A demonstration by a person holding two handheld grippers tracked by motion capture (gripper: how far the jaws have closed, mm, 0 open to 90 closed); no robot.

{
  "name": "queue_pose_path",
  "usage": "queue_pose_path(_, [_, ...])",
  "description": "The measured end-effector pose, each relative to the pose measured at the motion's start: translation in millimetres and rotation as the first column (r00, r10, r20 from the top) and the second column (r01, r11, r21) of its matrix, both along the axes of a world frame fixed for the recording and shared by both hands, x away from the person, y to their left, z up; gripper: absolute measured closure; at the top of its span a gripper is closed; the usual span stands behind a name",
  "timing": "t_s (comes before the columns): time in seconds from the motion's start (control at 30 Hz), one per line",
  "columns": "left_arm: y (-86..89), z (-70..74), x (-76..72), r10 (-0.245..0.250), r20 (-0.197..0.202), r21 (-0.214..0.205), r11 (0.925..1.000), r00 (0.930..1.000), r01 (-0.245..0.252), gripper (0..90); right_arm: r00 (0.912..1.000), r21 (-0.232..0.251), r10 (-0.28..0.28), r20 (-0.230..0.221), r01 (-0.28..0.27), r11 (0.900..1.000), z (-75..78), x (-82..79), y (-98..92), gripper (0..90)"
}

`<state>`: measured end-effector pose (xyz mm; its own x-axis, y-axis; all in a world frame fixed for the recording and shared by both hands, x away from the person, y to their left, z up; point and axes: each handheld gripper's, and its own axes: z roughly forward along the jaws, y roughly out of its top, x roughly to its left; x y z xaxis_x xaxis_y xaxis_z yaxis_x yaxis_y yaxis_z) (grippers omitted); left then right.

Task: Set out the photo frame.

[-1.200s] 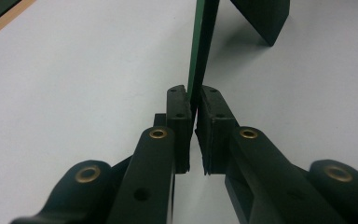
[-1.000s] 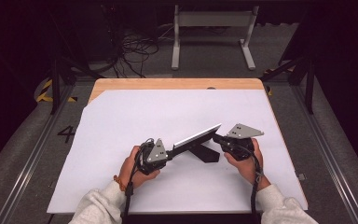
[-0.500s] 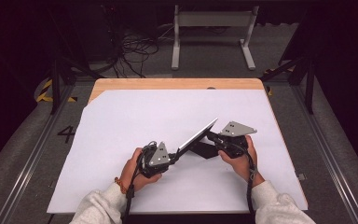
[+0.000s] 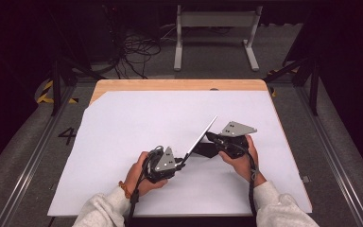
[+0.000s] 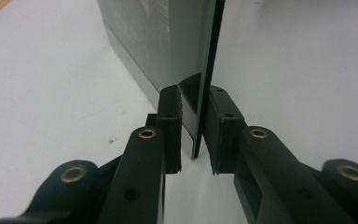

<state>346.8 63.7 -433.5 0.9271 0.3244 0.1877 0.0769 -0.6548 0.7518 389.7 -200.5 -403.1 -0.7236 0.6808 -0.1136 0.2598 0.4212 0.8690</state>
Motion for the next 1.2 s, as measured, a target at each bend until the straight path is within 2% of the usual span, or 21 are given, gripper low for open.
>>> queue_pose_path(0.17, [-2.9, 0.7, -0.3, -0.018, 0.007, 0.000, 0.9998, 0.9998, 0.018, 75.7, 0.9999, -0.004, 0.012, 0.002, -0.012, 0.9999, -0.1, 0.1, 3.7, 89.8])
queue_pose_path(0.73, [-9.2, 1.1, -4.5, -0.058, -0.007, -0.011, 0.9982, 0.9983, 0.058, 73.7, 0.9998, 0.016, 0.017, -0.006, -0.017, 0.9997, 0.0, 2.1, 2.9, 89.6])
queue_pose_path(0.83, [-10.0, 1.4, -6.0, -0.067, 0.010, 0.000, 0.9978, 0.9977, 0.067, 73.8, 0.9996, 0.026, 0.027, -0.008, -0.027, 0.9993, 1.7, 2.2, 2.2, 89.1])
queue_pose_path(0.97, [-8.5, 0.4, -5.5, -0.078, 0.009, 0.002, 0.9970, 0.9969, 0.078, 75.2, 0.9991, 0.034, 0.042, -0.002, -0.042, 0.9986, 4.4, -0.4, 0.3, 87.4])
queue_pose_path(1.07, [-7.4, -0.3, -6.5, -0.085, 0.021, 0.016, 0.9962, 0.9961, 0.085, 77.1, 0.9992, 0.033, 0.040, 0.003, -0.040, 0.9987, 5.8, -2.8, -1.4, 85.9])
queue_pose_path(1.2, [-5.9, -0.8, -6.7, -0.092, 0.018, 0.018, 0.9956, 0.9956, 0.091, 79.2, 0.9993, 0.024, 0.037, 0.009, -0.037, 0.9990, 8.0, -5.8, -5.1, 84.0])
